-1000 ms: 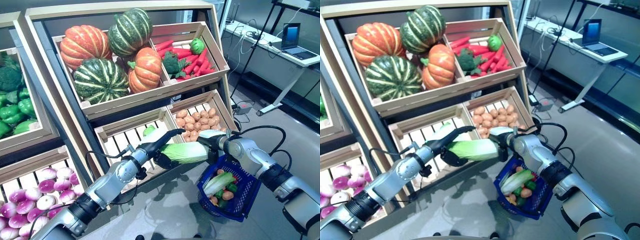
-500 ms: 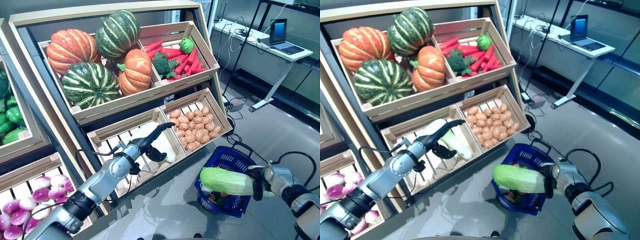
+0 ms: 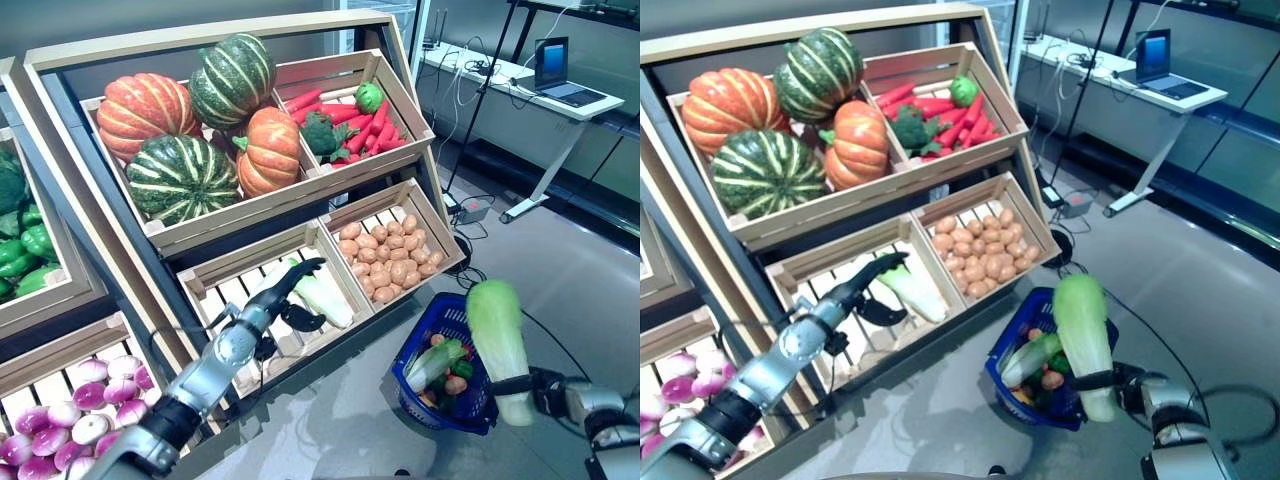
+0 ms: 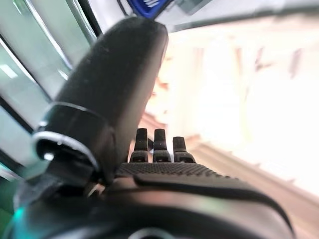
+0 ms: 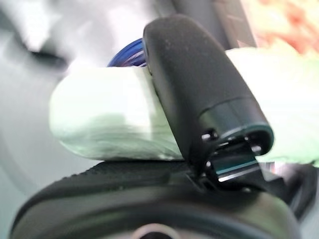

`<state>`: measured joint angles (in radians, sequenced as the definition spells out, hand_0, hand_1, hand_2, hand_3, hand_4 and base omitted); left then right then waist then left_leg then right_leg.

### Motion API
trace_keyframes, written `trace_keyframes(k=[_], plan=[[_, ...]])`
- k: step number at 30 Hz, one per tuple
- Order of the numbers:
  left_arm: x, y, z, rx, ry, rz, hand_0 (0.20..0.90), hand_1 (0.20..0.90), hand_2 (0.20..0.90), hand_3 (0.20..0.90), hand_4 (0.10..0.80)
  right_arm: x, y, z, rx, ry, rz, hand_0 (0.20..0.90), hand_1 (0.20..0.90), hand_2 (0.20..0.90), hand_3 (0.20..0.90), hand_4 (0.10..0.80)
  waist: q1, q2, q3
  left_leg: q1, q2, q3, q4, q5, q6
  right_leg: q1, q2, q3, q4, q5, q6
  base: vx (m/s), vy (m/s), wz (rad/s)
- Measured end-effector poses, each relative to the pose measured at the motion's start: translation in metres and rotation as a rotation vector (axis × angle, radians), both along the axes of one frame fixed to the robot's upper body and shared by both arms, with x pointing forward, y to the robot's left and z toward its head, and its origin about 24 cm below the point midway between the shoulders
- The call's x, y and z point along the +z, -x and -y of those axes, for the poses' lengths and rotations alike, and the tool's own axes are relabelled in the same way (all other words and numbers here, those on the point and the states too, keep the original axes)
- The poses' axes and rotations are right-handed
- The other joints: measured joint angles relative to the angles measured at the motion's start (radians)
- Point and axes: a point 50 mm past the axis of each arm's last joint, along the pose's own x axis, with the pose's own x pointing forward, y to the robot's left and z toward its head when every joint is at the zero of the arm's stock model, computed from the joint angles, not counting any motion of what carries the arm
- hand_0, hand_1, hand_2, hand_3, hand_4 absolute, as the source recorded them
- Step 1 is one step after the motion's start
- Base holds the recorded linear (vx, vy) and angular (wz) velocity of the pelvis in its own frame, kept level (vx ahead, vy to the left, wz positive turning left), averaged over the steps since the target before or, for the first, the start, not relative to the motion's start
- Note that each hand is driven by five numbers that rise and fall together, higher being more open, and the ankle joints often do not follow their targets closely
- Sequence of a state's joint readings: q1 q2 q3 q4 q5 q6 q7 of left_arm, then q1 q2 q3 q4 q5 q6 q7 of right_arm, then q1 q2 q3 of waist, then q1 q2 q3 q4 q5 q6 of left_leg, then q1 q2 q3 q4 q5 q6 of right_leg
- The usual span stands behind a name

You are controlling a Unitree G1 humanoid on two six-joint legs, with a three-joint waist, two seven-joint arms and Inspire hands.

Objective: Put vegetables into the basket

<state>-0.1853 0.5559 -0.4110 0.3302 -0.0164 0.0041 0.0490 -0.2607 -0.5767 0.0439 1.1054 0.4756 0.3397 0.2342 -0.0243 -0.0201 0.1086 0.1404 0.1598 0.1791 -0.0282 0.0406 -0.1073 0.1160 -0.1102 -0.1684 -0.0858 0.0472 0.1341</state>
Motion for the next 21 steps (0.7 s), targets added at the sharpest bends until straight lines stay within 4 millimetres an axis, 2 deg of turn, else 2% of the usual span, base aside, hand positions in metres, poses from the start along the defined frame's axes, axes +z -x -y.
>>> trace_keyframes(k=[2,4,6,7,8,9,10,11,13,14,15,16,17,19,20,21], plan=[[-0.010,0.005,-0.011,0.052,-0.017,-0.025,0.900,0.900,0.900,0.900,0.800,-0.013,0.003,-0.018,-0.085,-0.073,0.017,0.300,0.300,0.300,0.300,0.400,0.018,-0.041,0.055,-0.103,-0.002,-0.007,0.201,-0.011,-0.009,-0.014,-0.016,0.029,0.023,-0.010,-0.018,0.019,0.048,-0.08],[-0.019,0.010,-0.013,0.063,-0.021,-0.057,0.900,0.900,0.900,0.900,0.800,-0.017,0.004,-0.023,-0.125,-0.087,0.030,0.300,0.300,0.300,0.300,0.400,0.032,-0.038,0.086,-0.178,0.015,-0.032,0.332,-0.028,-0.020,-0.009,-0.015,0.037,0.023,-0.004,-0.033,0.070,0.155,-0.08],[-0.026,0.015,-0.007,0.062,0.016,-0.072,0.900,0.900,0.900,0.900,0.800,-0.013,0.000,-0.018,-0.162,-0.055,0.071,0.300,0.300,0.300,0.300,0.400,0.048,-0.016,0.121,-0.187,0.022,-0.043,0.254,-0.033,-0.020,-0.003,-0.009,0.048,0.018,0.002,-0.039,0.077,0.252,-0.13],[-0.026,0.015,-0.003,0.074,0.074,-0.070,0.900,0.900,0.900,0.900,0.800,-0.010,-0.002,-0.014,-0.173,-0.031,0.095,0.300,0.300,0.300,0.300,0.400,0.051,-0.007,0.123,-0.171,0.008,-0.042,0.169,-0.030,-0.023,-0.025,-0.015,0.047,0.018,0.002,-0.039,0.052,0.154,-0.23],[-0.026,0.015,-0.001,0.081,0.103,-0.064,0.900,0.900,0.900,0.900,0.800,-0.007,-0.007,-0.013,-0.174,-0.021,0.120,0.300,0.300,0.300,0.300,0.400,0.052,-0.001,0.122,-0.173,-0.004,-0.041,0.156,-0.033,-0.020,-0.036,-0.020,0.051,0.019,0.002,-0.039,0.037,0.096,-0.35],[-0.025,0.014,0.001,0.084,0.128,-0.058,0.900,0.900,0.900,0.900,0.800,-0.004,-0.012,-0.013,-0.186,-0.027,0.158,0.300,0.300,0.300,0.300,0.400,0.051,0.005,0.121,-0.166,-0.017,-0.040,0.153,-0.037,-0.015,-0.043,-0.027,0.051,0.016,0.003,-0.037,0.043,0.086,-0.34],[-0.024,0.014,0.003,0.083,0.147,-0.049,0.900,0.900,0.900,0.900,0.800,-0.002,-0.013,-0.012,-0.195,-0.025,0.175,0.300,0.300,0.300,0.300,0.400,0.048,0.013,0.119,-0.152,-0.028,-0.037,0.128,-0.037,0.018,-0.044,-0.029,0.045,0.012,0.011,-0.025,0.058,0.070,-0.33],[-0.021,0.011,0.004,0.085,0.166,-0.031,0.900,0.900,0.900,0.900,0.800,-0.003,-0.014,-0.015,-0.198,-0.019,0.190,0.300,0.300,0.300,0.300,0.400,0.053,0.005,0.125,-0.145,-0.040,-0.024,0.105,-0.014,0.052,-0.049,-0.054,0.017,0.021,0.019,-0.012,0.041,0.019,-0.23],[-0.013,0.009,0.002,0.086,0.171,0.012,0.900,0.900,0.900,0.900,0.800,-0.006,-0.013,-0.021,-0.196,-0.034,0.191,0.300,0.300,0.300,0.300,0.400,0.052,-0.032,0.140,-0.145,-0.057,-0.011,0.102,-0.008,0.068,-0.062,-0.094,-0.026,0.077,0.014,-0.017,0.011,-0.067,-0.10],[-0.010,0.007,-0.001,0.094,0.164,0.033,0.900,0.900,0.900,0.900,0.800,-0.005,-0.015,-0.022,-0.202,-0.042,0.197,0.300,0.300,0.300,0.300,0.400,0.061,-0.040,0.151,-0.153,-0.057,-0.004,0.120,-0.012,0.074,-0.093,-0.105,-0.037,0.126,0.010,-0.008,-0.005,-0.149,-0.10],[-0.006,0.005,-0.005,0.111,0.151,0.053,0.900,0.900,0.900,0.900,0.800,-0.002,-0.022,-0.023,-0.207,-0.052,0.216,0.300,0.300,0.300,0.300,0.400,0.065,-0.034,0.173,-0.165,-0.041,0.001,0.152,-0.017,0.074,-0.126,-0.114,-0.045,0.181,-0.007,-0.025,-0.074,-0.187,-0.25],[-0.002,0.003,-0.012,0.125,0.129,0.071,0.900,0.900,0.900,0.900,0.800,0.001,-0.028,-0.025,-0.198,-0.054,0.229,0.300,0.300,0.300,0.300,0.400,0.073,-0.037,0.195,-0.172,-0.036,0.011,0.198,-0.042,0.072,-0.123,-0.139,-0.062,0.194,-0.011,-0.032,-0.196,-0.153,-0.19],[0.001,0.001,-0.018,0.146,0.114,0.087,0.900,0.900,0.900,0.900,0.800,0.004,-0.034,-0.027,-0.187,-0.055,0.239,0.300,0.300,0.300,0.300,0.400,0.076,-0.040,0.203,-0.191,-0.034,0.009,0.240,-0.063,0.066,-0.122,-0.145,-0.050,0.201,-0.015,-0.022,-0.301,-0.174,-0.07],[0.023,-0.015,-0.025,0.185,0.130,0.174,0.900,0.900,0.900,0.900,0.800,0.022,-0.058,-0.025,-0.187,-0.036,0.301,0.300,0.300,0.300,0.300,0.400,0.088,-0.009,0.243,-0.285,0.011,-0.018,0.347,-0.098,0.046,-0.168,-0.118,-0.046,0.233,-0.037,0.030,-0.208,-0.107,0.06],[0.032,-0.021,-0.024,0.190,0.143,0.203,0.900,0.900,0.900,0.900,0.800,0.029,-0.066,-0.023,-0.192,-0.024,0.324,0.300,0.300,0.300,0.300,0.400,0.093,0.004,0.257,-0.313,0.025,-0.030,0.370,-0.101,0.040,-0.189,-0.104,-0.050,0.248,-0.038,0.033,-0.074,-0.040,0.14],[0.047,-0.033,-0.019,0.183,0.166,0.258,0.900,0.900,0.900,0.900,0.800,0.045,-0.082,-0.018,-0.206,0.000,0.368,0.300,0.300,0.300,0.300,0.400,0.097,0.033,0.289,-0.362,0.048,-0.058,0.416,-0.106,0.033,-0.227,-0.085,-0.062,0.290,-0.053,0.016,-0.052,-0.026,0.12]])
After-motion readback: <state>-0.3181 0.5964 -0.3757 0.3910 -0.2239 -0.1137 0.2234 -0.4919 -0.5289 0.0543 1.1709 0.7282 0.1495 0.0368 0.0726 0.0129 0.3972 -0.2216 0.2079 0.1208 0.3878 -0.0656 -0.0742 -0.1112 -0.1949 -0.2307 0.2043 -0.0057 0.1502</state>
